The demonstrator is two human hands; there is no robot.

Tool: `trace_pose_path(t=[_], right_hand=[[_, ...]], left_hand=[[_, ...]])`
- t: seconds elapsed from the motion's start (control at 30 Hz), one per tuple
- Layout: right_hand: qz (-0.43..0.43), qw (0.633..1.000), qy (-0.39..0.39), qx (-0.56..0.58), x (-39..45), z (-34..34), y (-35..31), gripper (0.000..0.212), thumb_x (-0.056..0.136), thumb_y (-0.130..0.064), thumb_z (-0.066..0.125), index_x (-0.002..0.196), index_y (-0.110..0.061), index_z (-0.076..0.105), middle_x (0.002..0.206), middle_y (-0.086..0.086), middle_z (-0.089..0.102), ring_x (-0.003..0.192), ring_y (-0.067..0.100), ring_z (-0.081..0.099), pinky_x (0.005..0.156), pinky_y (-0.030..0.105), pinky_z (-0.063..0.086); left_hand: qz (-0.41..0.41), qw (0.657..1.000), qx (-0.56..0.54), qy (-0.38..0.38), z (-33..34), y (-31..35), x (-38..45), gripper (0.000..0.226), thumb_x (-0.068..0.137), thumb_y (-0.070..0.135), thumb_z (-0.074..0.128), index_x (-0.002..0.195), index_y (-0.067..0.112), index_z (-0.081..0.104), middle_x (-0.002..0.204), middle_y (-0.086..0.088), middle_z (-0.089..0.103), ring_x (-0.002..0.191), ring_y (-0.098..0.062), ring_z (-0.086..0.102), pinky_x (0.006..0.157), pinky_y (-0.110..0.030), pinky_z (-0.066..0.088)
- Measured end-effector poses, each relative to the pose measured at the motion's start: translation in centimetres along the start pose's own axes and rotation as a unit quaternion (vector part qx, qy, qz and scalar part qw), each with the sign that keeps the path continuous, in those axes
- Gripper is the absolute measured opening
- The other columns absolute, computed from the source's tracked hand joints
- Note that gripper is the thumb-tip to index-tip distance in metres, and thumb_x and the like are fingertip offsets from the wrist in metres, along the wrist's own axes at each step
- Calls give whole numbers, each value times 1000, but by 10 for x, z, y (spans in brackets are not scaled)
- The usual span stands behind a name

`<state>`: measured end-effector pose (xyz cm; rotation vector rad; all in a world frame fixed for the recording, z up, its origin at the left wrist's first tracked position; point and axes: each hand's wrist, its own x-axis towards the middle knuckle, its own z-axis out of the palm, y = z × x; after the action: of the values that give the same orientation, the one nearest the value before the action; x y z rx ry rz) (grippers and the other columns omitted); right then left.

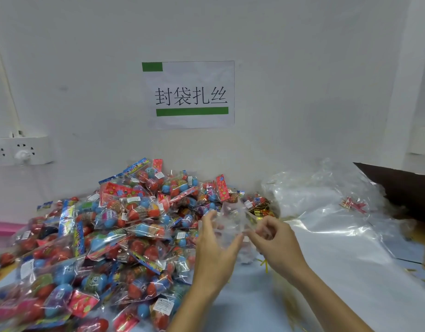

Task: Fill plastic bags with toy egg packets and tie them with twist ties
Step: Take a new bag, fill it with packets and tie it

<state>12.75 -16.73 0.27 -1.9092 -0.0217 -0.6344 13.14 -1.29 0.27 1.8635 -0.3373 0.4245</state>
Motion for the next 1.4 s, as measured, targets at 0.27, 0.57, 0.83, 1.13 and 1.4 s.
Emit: trace_pose_path(t=[0.27,0.57,0.83,1.13,1.4], right_hand=[[-9,990,134,-42,0,-2,-5,43,61,18,49,51,-20,31,50,-8,26,56,13,24,50,26,18],[9,990,128,-54,-4,9,-7,30,80,-11,69,94,-32,52,84,-5,59,77,13,55,69,35,47],[111,990,29,-78,-6,7,-7,48,64,-15,94,97,-28,61,73,-11,61,57,-2,60,46,6,39],[44,988,30,-142,-9,12,-13,35,65,13,62,67,-22,58,65,-3,60,61,19,54,45,25,39],[-10,968,108,-226,-12,10,-13,43,70,2,57,100,-29,53,94,-5,50,78,22,51,64,32,38]], left_hand=[[-3,971,14,237,-16,-6,12,33,80,-14,59,68,17,57,75,-1,59,70,-17,55,59,-21,44],[8,992,-73,104,-6,-4,6,29,95,2,59,103,29,53,89,-4,59,75,-6,58,55,-9,47],[-14,996,-83,-32,2,-2,1,48,81,4,75,111,31,50,73,6,58,57,-4,49,58,-23,48],[-63,992,35,106,-2,-2,3,38,72,-15,53,73,21,65,57,5,59,46,-10,44,40,-21,30],[1,973,173,155,-6,-6,1,30,84,3,59,105,24,61,91,5,56,79,-13,52,56,-15,34]])
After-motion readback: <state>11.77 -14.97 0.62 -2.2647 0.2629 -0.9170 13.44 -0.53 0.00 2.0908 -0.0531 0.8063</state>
